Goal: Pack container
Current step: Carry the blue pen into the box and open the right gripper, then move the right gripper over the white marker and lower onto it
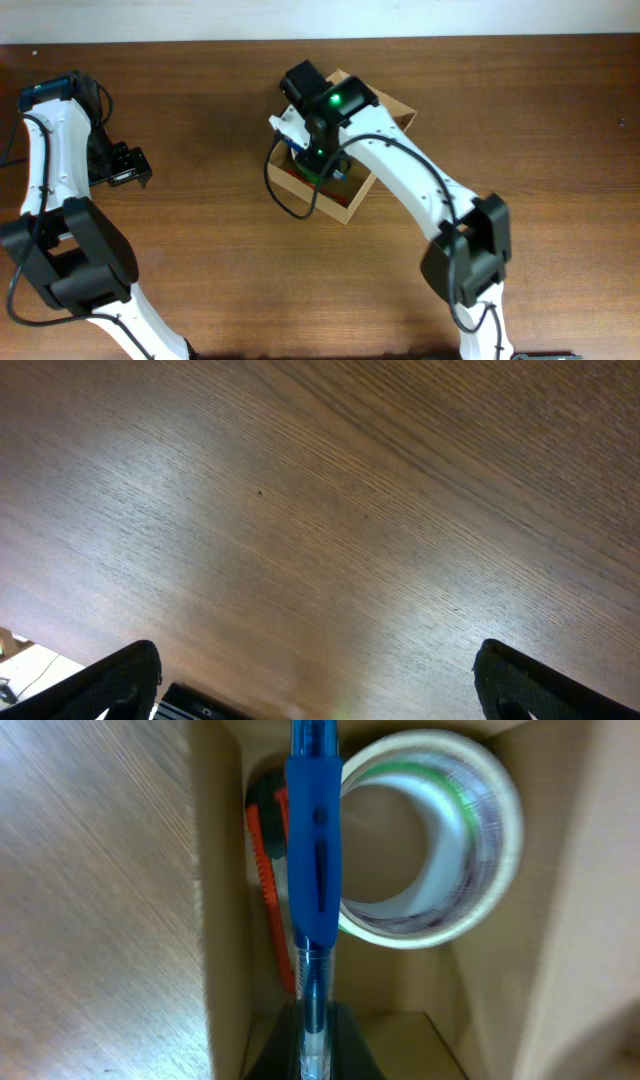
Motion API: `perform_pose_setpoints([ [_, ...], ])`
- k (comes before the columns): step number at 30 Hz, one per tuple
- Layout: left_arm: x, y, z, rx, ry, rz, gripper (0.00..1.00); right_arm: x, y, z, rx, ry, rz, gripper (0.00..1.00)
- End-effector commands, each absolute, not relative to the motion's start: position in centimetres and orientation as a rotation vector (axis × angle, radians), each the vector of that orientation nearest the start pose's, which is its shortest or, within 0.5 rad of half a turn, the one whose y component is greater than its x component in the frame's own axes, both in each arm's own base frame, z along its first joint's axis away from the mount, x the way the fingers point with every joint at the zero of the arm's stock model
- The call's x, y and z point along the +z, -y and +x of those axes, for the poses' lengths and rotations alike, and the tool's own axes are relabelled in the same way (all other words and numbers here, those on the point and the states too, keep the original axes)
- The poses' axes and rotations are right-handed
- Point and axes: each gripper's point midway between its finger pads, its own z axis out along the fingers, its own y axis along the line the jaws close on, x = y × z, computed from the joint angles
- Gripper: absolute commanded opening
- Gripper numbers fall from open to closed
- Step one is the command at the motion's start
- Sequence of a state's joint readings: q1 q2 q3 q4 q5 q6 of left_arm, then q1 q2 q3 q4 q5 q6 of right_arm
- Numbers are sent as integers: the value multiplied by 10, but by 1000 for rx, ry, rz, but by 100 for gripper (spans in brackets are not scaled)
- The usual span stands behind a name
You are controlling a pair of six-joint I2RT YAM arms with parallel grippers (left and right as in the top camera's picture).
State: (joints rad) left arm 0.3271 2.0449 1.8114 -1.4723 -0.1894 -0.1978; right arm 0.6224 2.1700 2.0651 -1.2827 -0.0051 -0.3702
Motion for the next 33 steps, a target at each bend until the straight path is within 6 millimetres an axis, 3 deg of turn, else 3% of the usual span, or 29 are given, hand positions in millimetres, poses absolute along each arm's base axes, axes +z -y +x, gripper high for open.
perform_pose_setpoints([
  [1, 108, -146, 330, 283, -3181, -816, 100, 115, -278, 371, 111, -2616, -1442, 4],
  [18, 107, -146, 330, 282, -3180, -816, 100, 76, -289, 351, 147, -2674, -1494, 4],
  [25, 108, -146, 330, 283, -3180, -815, 100, 61, -285, 345, 142, -2698, -1507, 4],
  [26, 108, -146, 330, 282, -3181, -816, 100, 60, -285, 345, 142, -2699, -1506, 5],
  [29, 108, -146, 330, 283, -3180, -815, 100, 61, -286, 346, 141, -2692, -1507, 35],
  [33, 108, -146, 330, 283, -3181, -816, 100, 68, -285, 352, 110, -2671, -1492, 38],
])
